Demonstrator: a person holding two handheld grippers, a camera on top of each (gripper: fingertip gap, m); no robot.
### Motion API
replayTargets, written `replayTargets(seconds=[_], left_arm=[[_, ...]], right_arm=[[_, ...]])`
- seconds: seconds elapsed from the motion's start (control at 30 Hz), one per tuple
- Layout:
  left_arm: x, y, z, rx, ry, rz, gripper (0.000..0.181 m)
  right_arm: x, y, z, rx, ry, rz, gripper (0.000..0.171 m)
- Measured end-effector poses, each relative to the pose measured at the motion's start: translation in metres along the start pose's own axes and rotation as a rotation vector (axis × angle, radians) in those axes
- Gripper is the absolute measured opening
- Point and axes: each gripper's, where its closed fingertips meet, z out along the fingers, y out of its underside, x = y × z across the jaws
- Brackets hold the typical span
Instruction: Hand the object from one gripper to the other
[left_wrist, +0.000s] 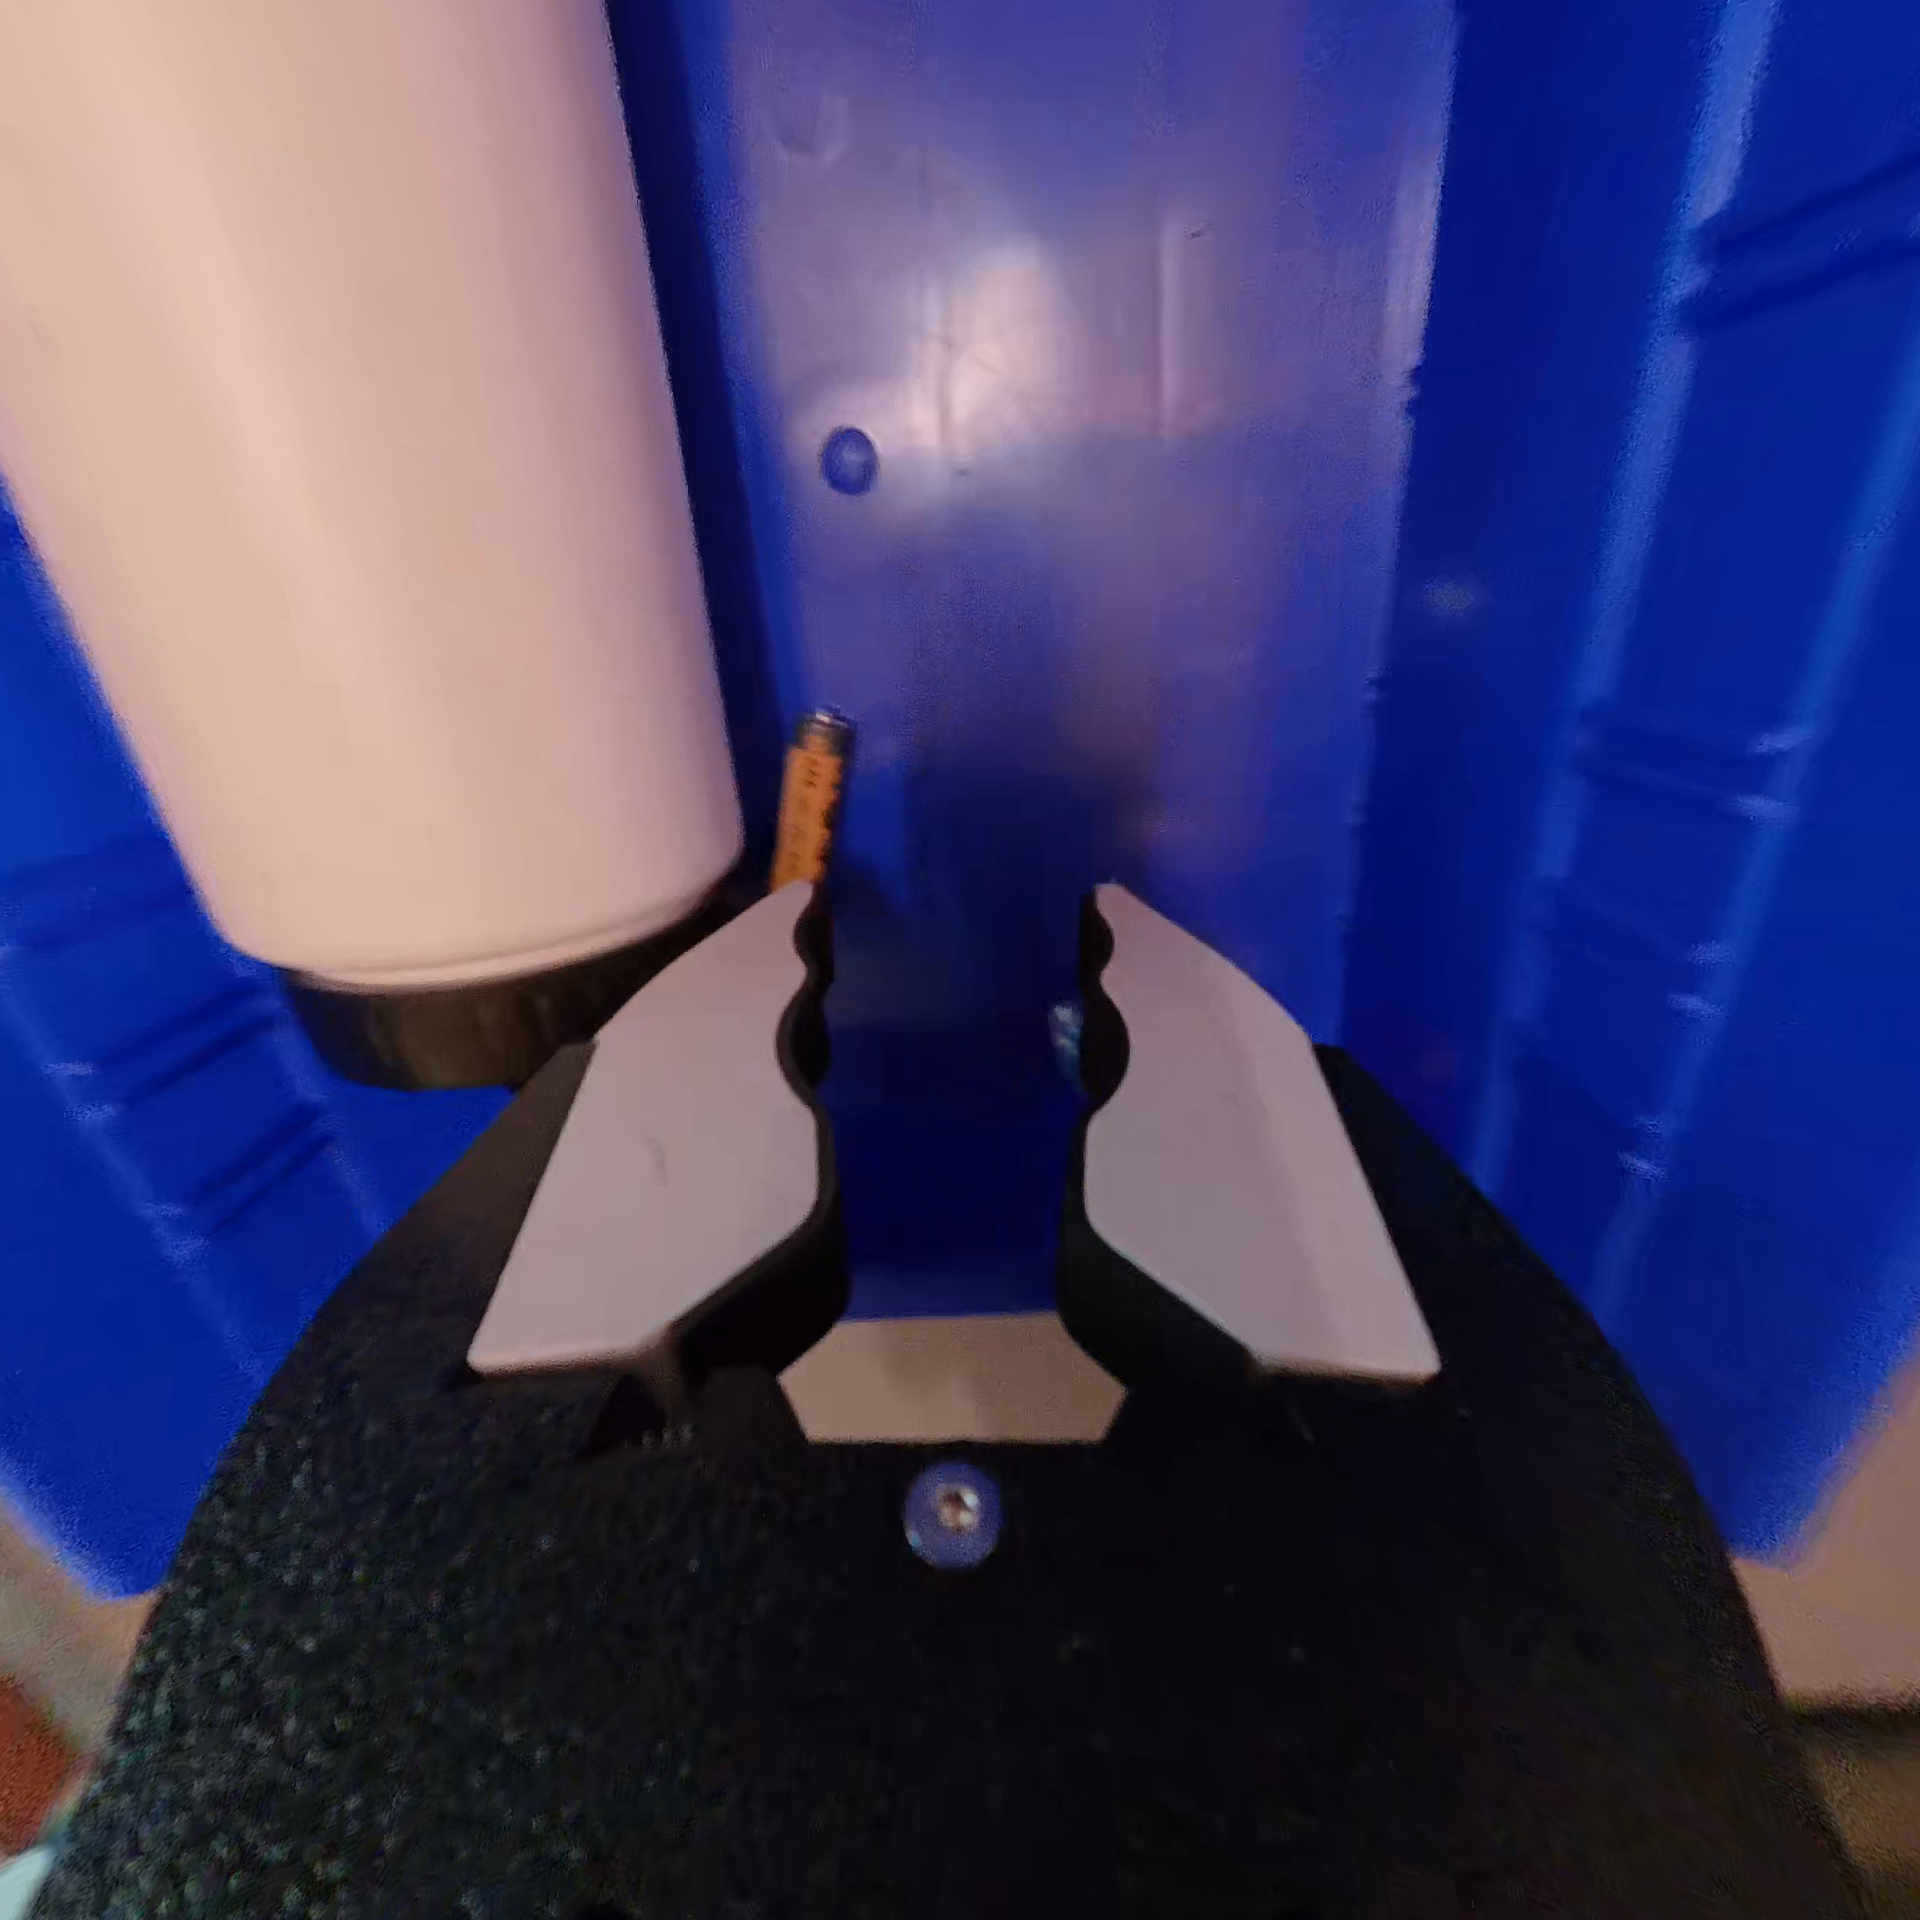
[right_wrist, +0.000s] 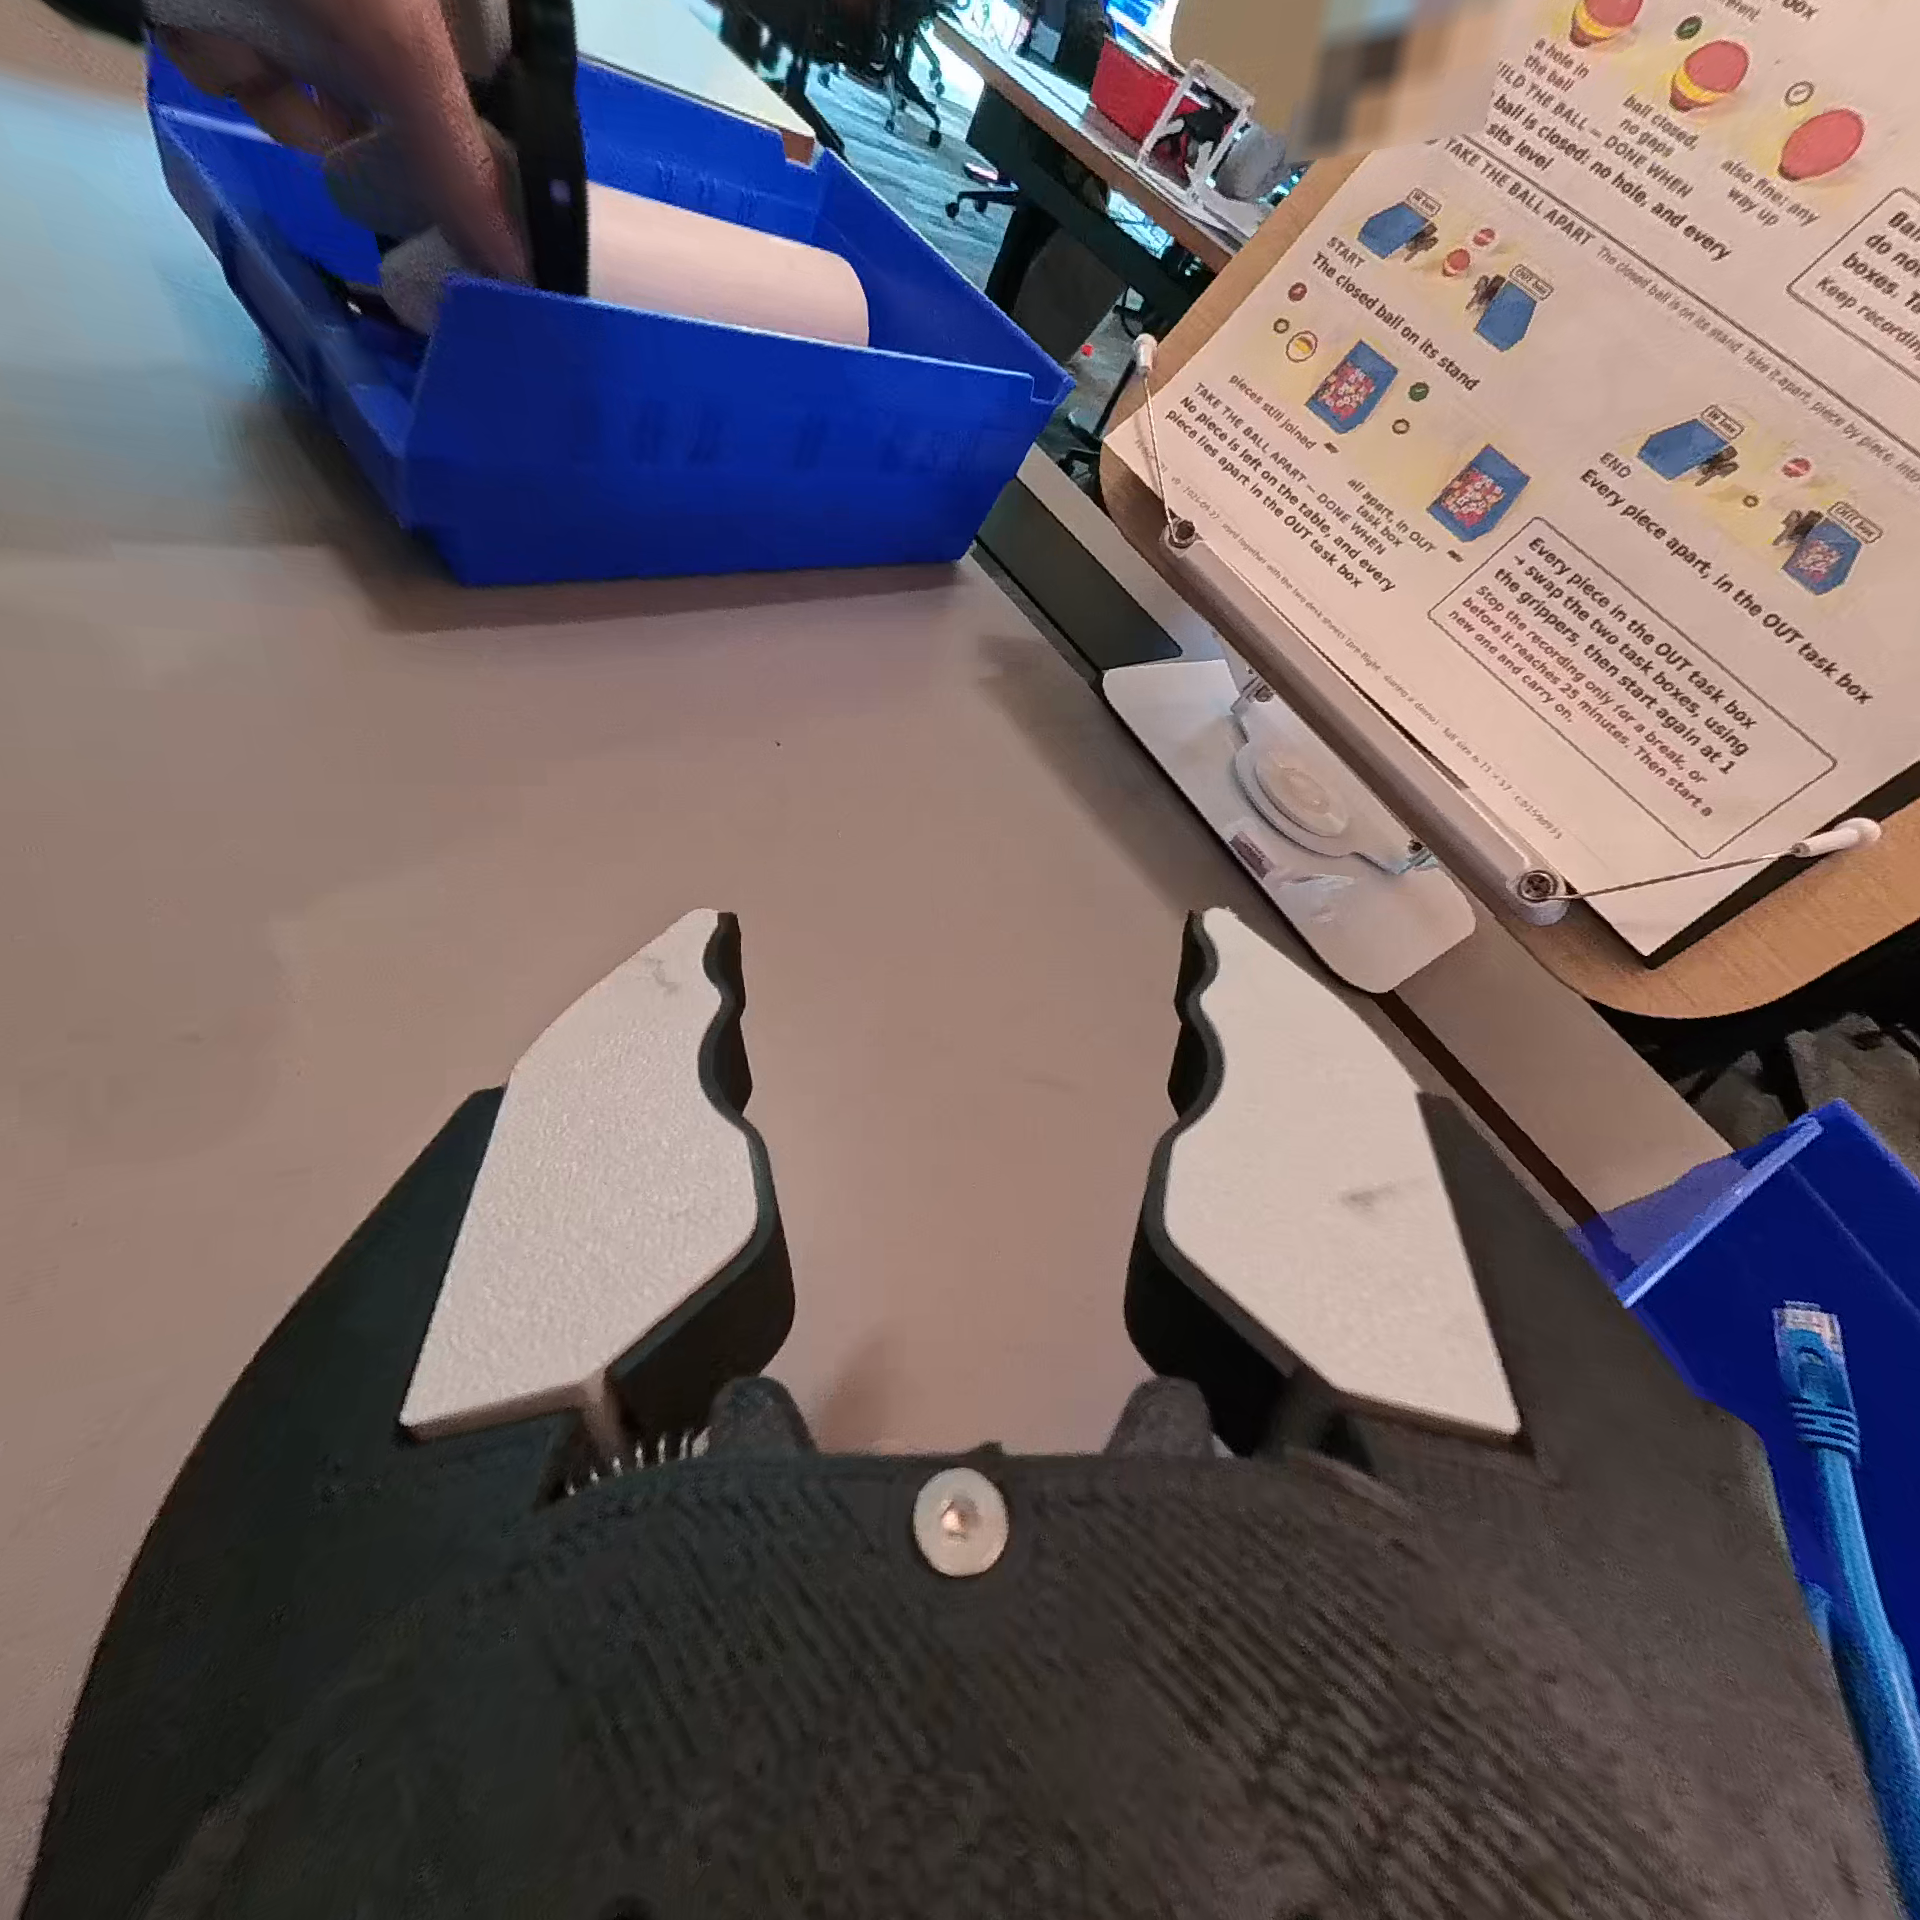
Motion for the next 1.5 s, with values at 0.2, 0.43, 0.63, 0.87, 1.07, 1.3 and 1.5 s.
replayTargets(seconds=[0.2, 0.43, 0.63, 0.87, 1.07, 1.3, 1.5], left_arm=[[0.017, 0.030, -0.010, -0.225, 0.056, -0.003, 0.062], [0.032, 0.044, 0.004, -0.374, 0.074, -0.035, 0.048], [0.035, 0.039, 0.006, -0.351, 0.123, 0.030, 0.033], [0.035, 0.003, -0.065, 0.067, 0.331, 0.389, 0.032], [0.101, 0.017, -0.178, 0.723, 0.732, 0.722, 0.032], [0.200, 0.122, -0.196, 1.319, 0.594, 1.368, 0.031], [0.244, 0.194, -0.197, 1.529, 0.378, 1.564, 0.031]], right_arm=[[-0.002, 0.010, 0.005, -0.036, -0.008, -0.008, 0.080], [-0.010, 0.016, 0.012, -0.066, -0.030, -0.033, 0.081], [-0.009, 0.020, 0.014, -0.079, -0.026, -0.049, 0.081], [-0.008, -0.001, 0.011, 0.045, -0.025, 0.045, 0.081], [-0.045, -0.066, -0.010, 0.395, -0.404, 0.551, 0.082], [-0.116, -0.090, -0.043, 0.273, -0.868, 1.013, 0.080], [-0.151, -0.099, -0.086, 0.256, -0.920, 1.082, 0.068]])
